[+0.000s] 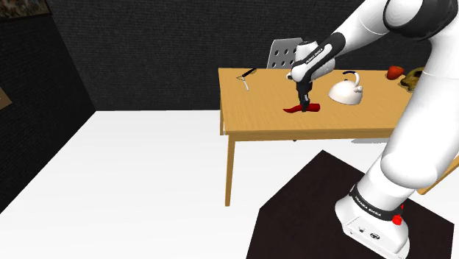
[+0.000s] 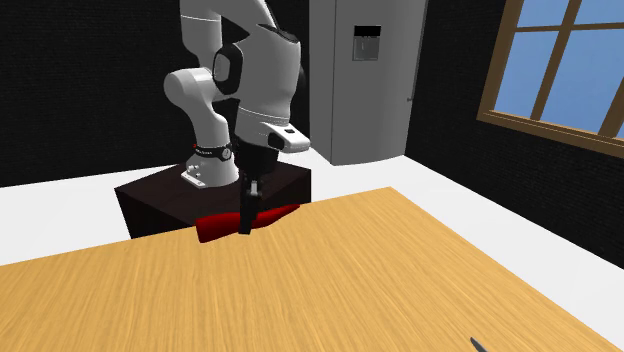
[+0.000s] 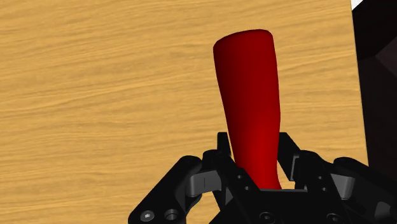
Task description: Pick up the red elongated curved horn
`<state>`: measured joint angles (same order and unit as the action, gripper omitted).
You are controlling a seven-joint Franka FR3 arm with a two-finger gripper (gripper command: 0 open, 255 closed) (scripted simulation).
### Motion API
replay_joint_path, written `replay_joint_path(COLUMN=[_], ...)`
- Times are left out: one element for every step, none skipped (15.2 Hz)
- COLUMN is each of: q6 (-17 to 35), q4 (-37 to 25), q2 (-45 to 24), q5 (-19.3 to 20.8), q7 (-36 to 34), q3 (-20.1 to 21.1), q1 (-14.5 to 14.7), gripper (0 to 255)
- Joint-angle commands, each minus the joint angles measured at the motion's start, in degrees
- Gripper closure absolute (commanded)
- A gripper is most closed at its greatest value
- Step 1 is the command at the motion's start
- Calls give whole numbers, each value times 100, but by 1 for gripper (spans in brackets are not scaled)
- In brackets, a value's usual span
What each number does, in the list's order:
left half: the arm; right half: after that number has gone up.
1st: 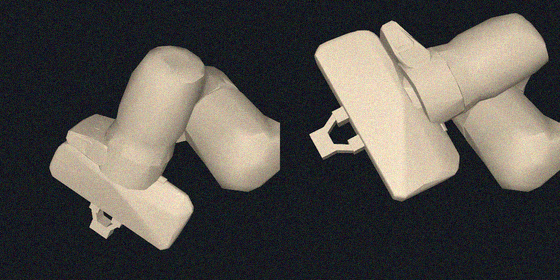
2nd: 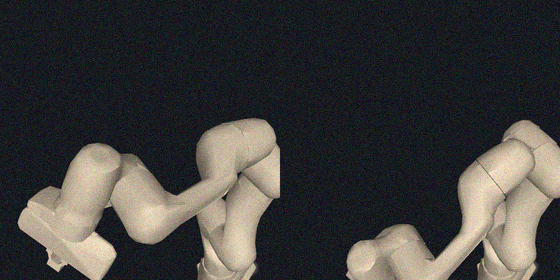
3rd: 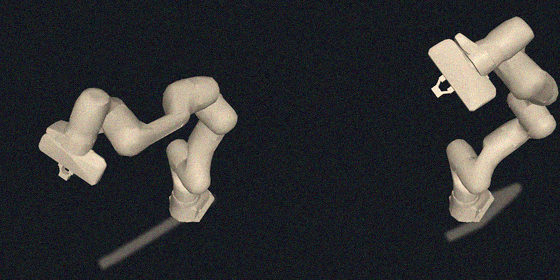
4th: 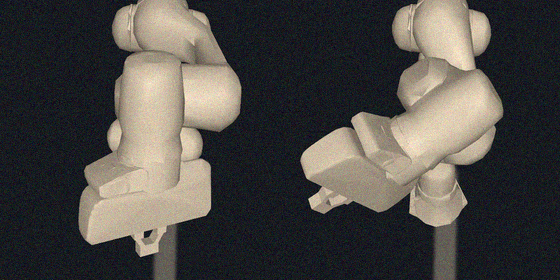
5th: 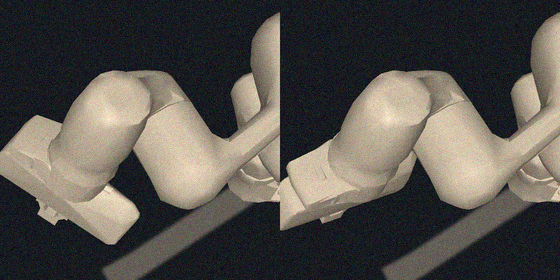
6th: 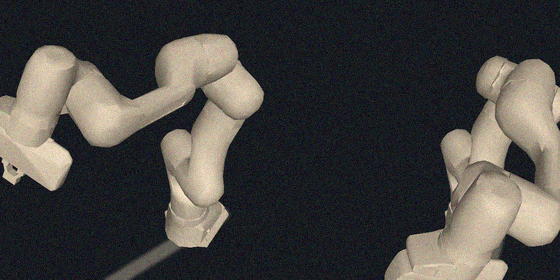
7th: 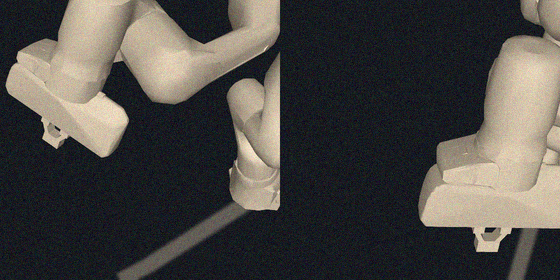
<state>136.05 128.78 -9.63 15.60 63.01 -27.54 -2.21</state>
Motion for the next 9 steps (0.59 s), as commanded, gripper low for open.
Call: replay_joint_path(q6=[-161, -237, -312, -388, -463, -539, -615, -627, -627], q4=[-40, -61, -83, -107, -131, -157, -184, -187, -188], q2=[128, 186, 243, 299, 354, 407, 459, 468, 467], q5=[37, 54, 69, 84, 99, 112, 125, 128, 127], q7=[6, 8, 10, 13, 16, 19, 23, 23, 24], q3=[-11, -14, -17, -19, -21, -21, -21, -21, -21], q1=[17, 24, 32, 39, 46, 52, 58, 59, 59], gripper=[255, 255, 255, 255, 255, 255, 255, 255, 255])
